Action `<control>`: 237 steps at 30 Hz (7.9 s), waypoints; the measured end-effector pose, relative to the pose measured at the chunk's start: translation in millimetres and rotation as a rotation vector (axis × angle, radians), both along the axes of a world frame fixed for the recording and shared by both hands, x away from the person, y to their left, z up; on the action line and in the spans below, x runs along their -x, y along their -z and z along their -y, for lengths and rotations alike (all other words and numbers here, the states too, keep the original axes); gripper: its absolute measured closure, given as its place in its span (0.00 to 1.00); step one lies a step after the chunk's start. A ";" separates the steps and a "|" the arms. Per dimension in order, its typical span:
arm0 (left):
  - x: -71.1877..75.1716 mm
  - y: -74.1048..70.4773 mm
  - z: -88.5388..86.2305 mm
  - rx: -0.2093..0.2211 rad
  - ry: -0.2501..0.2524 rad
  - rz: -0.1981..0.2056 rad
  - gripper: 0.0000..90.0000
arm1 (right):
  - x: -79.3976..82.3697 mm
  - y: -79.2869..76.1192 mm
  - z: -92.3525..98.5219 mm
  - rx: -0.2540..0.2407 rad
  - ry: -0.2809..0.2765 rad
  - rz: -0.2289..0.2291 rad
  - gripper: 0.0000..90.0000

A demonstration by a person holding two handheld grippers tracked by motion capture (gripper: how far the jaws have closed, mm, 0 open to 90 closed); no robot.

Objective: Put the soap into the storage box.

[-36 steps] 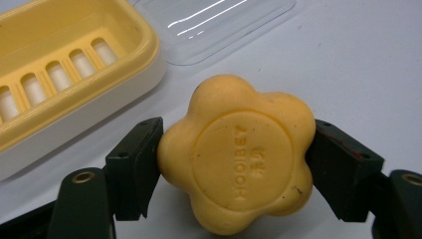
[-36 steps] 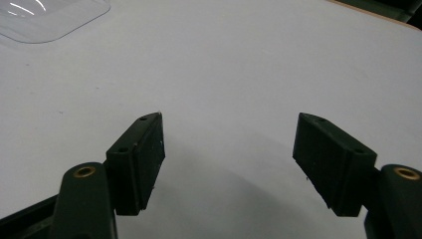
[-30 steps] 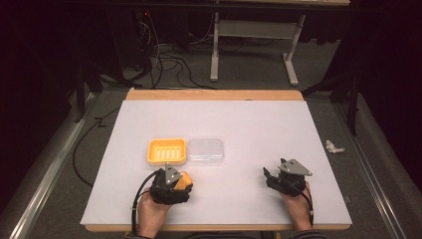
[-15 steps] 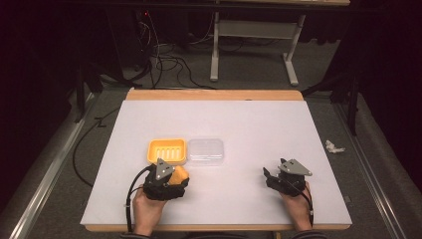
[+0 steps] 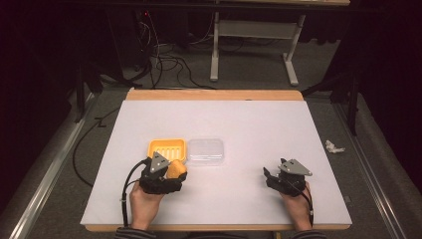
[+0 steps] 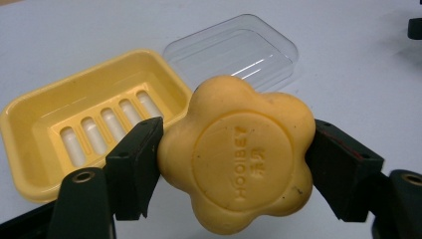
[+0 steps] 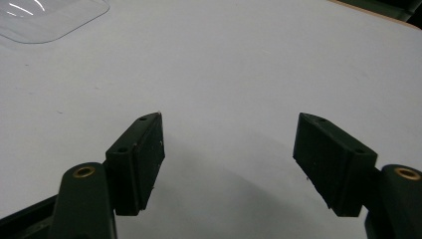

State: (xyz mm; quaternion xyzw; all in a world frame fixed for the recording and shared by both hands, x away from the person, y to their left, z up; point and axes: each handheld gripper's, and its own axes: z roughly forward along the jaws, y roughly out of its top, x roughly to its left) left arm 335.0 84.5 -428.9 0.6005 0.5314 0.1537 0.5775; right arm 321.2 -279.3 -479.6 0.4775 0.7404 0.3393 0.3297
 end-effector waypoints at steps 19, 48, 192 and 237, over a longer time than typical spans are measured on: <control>-16.9 -11.3 -7.8 0.006 -0.019 0.001 0.31 | 0.1 -0.1 0.2 -0.001 -0.003 0.002 0.32; -56.4 -16.4 -13.9 -0.002 -0.093 -0.017 0.31 | 0.6 -0.3 0.6 0.000 -0.005 0.008 0.32; -13.8 -13.3 5.0 0.079 -0.020 0.066 0.26 | 0.6 0.0 0.0 0.006 -0.009 0.006 0.31; 4.5 0.2 12.8 0.098 0.011 0.032 0.26 | 1.0 0.4 -0.9 0.005 -0.005 0.015 0.31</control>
